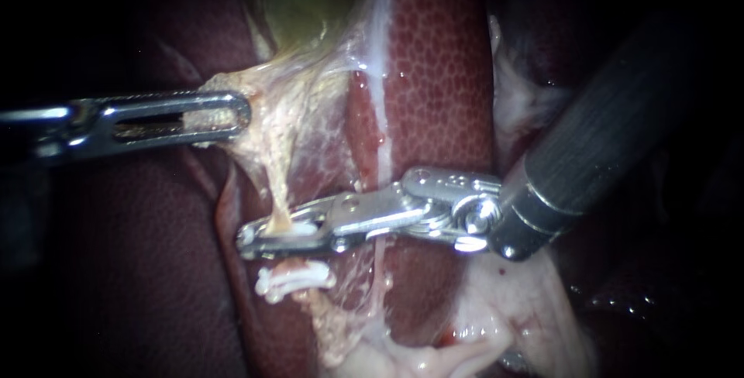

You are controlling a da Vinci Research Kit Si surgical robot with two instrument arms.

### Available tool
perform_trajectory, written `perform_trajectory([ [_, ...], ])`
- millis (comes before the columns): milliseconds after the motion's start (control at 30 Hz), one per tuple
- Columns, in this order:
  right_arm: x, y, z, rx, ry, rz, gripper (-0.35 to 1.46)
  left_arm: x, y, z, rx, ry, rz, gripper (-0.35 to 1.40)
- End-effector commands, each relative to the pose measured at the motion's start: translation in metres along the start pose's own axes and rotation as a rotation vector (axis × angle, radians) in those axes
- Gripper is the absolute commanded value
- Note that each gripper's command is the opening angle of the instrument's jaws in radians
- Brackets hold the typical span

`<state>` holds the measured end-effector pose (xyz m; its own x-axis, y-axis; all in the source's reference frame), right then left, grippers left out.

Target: Going back third clip left tube

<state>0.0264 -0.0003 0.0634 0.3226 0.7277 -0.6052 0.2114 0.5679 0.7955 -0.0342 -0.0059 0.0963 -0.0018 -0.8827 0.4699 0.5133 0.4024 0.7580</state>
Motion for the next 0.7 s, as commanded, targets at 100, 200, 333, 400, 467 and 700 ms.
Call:
perform_trajectory([
  [100, 0.0000, -0.0001, 0.0000, 0.001, 0.000, 0.000, -0.35, 0.0000, 0.0000, 0.0000, 0.000, 0.000, 0.000, -0.35],
  [200, 0.0001, -0.0002, 0.0001, 0.001, 0.000, 0.005, -0.35, 0.0000, 0.0000, 0.0000, 0.000, 0.000, 0.000, -0.35],
  [333, 0.0006, -0.0001, 0.0002, -0.018, 0.003, 0.008, -0.02, 0.0000, 0.0000, 0.0000, 0.000, 0.000, 0.000, -0.35],
  [400, 0.0012, 0.0002, 0.0004, -0.057, 0.027, 0.011, 0.40, 0.0000, 0.0000, 0.0000, 0.000, 0.000, 0.000, -0.35],
  [467, 0.0021, 0.0008, 0.0007, -0.110, 0.061, 0.017, 0.60, 0.0000, 0.0000, 0.0000, 0.000, 0.000, 0.000, -0.35],
  [700, 0.0023, 0.0003, -0.0008, -0.110, 0.065, -0.047, 0.60, 0.0000, 0.0001, -0.0001, 0.001, 0.000, 0.000, -0.35],
])
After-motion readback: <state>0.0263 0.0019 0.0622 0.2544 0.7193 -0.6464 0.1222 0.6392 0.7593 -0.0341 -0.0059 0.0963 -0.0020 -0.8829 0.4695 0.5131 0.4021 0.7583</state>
